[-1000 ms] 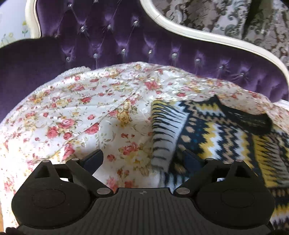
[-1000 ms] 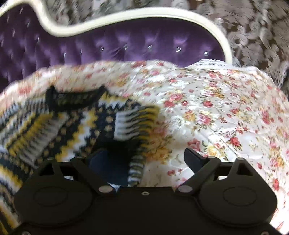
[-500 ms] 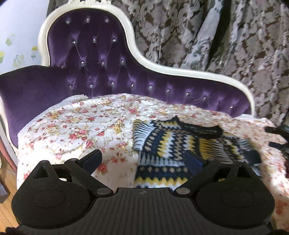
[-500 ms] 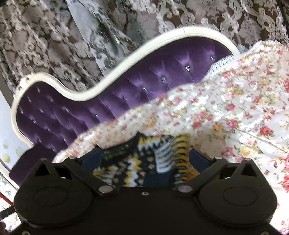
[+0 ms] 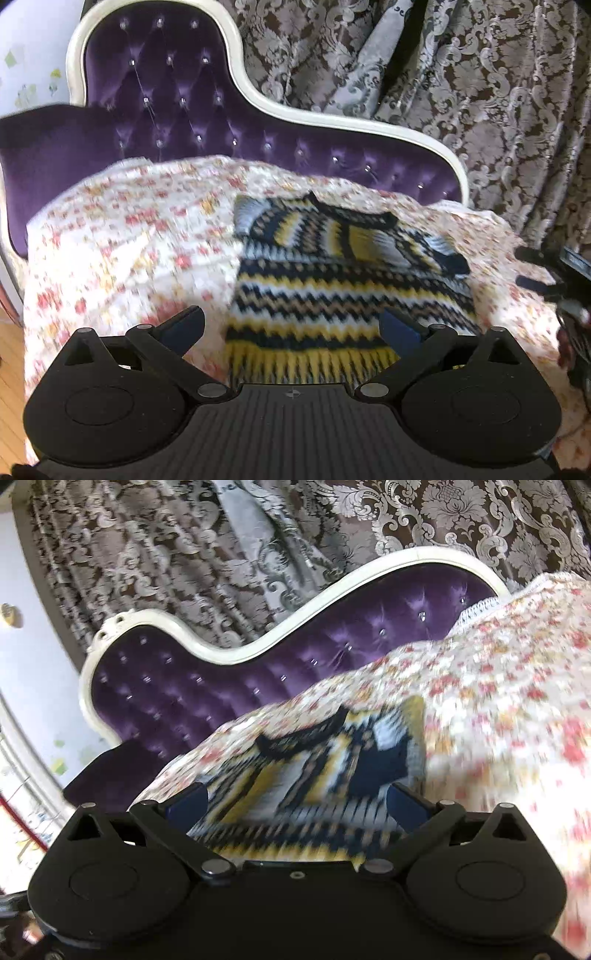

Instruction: Fold small clothes

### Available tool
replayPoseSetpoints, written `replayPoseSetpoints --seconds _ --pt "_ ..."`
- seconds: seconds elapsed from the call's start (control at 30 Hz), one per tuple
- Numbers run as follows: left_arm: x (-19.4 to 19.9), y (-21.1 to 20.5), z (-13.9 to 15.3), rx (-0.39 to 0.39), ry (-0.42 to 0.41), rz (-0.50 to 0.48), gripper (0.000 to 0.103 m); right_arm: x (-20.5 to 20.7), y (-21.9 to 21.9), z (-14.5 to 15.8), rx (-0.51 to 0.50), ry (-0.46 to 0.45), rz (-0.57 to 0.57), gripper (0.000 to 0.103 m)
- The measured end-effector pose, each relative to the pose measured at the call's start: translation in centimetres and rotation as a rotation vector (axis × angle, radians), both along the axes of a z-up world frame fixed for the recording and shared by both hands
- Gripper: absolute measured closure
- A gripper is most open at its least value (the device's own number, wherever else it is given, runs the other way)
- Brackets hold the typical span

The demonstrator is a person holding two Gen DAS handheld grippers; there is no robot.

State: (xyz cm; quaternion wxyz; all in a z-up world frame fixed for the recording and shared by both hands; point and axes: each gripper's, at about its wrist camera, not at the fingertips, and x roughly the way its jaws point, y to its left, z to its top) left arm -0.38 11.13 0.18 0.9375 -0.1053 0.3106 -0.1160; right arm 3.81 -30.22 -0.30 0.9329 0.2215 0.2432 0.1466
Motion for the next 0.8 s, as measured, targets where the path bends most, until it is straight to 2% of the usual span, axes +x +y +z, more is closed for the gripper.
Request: replayPoseSetpoints --seconds 0.17,0.33,0.4,0.5,0.63,0.8 --pt "-2.0 -0.4 -0.9 -0.026 0.034 -0.014 0.001 -5.8 0.7 0.1 -0.013 0.070 0.035 0.000" --pt "-3.5 -1.2 -2.2 -0.016 0.077 -0.040 0.001 -9.1 1.9 -0.9 -0.049 0.197 0.077 0.000" --pt "-3.9 -1.6 -3.0 -0.015 0.098 -0.054 0.001 -10.4 2.8 -1.4 -0.064 0.221 0.117 0.000" --pt "-4.5 -2.1 -4.2 -0.027 0.129 -0.071 0.001 -11.3 4.5 -1.8 -0.094 0.274 0.170 0.000" --pt "-5.0 -2.3 -5.2 -0.015 0.147 -0.074 0.001 -11.9 5.6 -3.6 -0.034 0.357 0.205 0.000" --pt "-5.1 -2.0 -6.1 -0.017 0.180 -0.061 0.001 -12.1 5.8 -5.1 0.007 0.416 0.182 0.000"
